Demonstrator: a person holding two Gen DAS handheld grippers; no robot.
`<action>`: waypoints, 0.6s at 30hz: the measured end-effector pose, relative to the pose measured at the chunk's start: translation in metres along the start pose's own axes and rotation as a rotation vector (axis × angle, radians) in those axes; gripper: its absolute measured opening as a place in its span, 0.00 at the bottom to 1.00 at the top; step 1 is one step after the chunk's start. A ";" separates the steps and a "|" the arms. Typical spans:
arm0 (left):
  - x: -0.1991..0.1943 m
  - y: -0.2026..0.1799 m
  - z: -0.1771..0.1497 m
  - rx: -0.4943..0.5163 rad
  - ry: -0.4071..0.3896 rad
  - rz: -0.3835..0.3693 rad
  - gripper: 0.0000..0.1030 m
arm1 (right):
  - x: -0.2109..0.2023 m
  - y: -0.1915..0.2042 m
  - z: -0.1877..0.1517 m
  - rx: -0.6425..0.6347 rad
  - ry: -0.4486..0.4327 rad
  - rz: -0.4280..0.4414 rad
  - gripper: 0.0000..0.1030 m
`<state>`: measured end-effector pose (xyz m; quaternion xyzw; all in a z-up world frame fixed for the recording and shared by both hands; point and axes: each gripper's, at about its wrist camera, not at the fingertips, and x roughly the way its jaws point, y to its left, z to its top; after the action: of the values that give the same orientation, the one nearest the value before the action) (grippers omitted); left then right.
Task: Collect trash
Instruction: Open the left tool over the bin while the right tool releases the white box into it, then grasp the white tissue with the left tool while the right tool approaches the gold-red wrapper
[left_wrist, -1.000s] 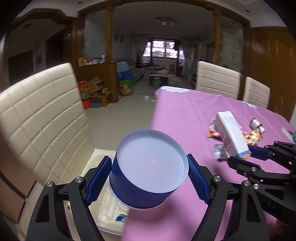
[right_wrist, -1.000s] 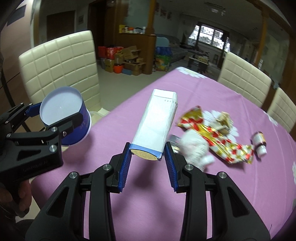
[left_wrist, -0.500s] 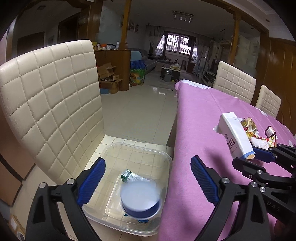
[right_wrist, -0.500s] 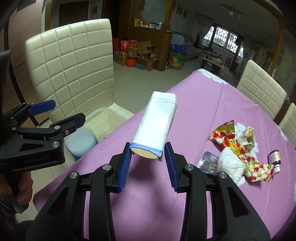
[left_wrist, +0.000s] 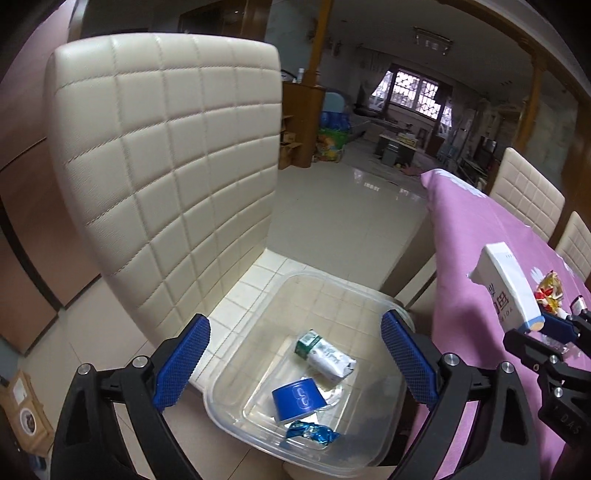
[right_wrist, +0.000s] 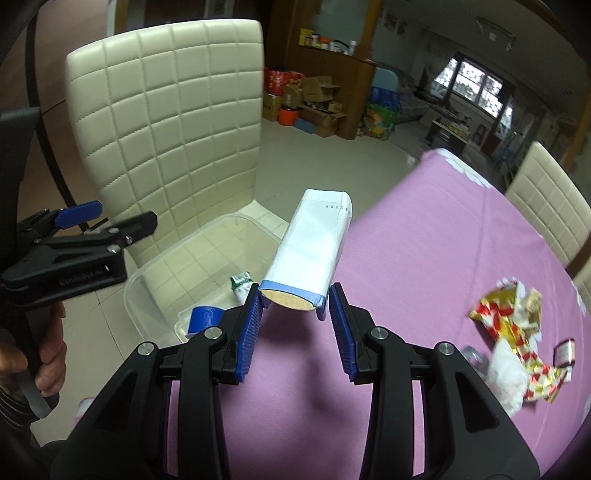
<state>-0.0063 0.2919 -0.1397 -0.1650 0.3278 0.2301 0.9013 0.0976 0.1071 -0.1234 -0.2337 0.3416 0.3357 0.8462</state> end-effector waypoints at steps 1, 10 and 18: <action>0.000 0.000 -0.001 0.002 0.000 0.004 0.89 | 0.001 0.002 0.002 -0.006 -0.004 0.003 0.39; 0.000 0.005 -0.004 0.006 0.005 0.005 0.89 | -0.005 0.015 0.010 -0.027 -0.060 0.005 0.76; -0.004 -0.009 -0.005 0.030 0.013 -0.029 0.89 | -0.014 0.004 0.005 0.004 -0.054 -0.021 0.76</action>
<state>-0.0070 0.2808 -0.1391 -0.1575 0.3348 0.2111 0.9047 0.0892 0.1073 -0.1109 -0.2263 0.3168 0.3324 0.8590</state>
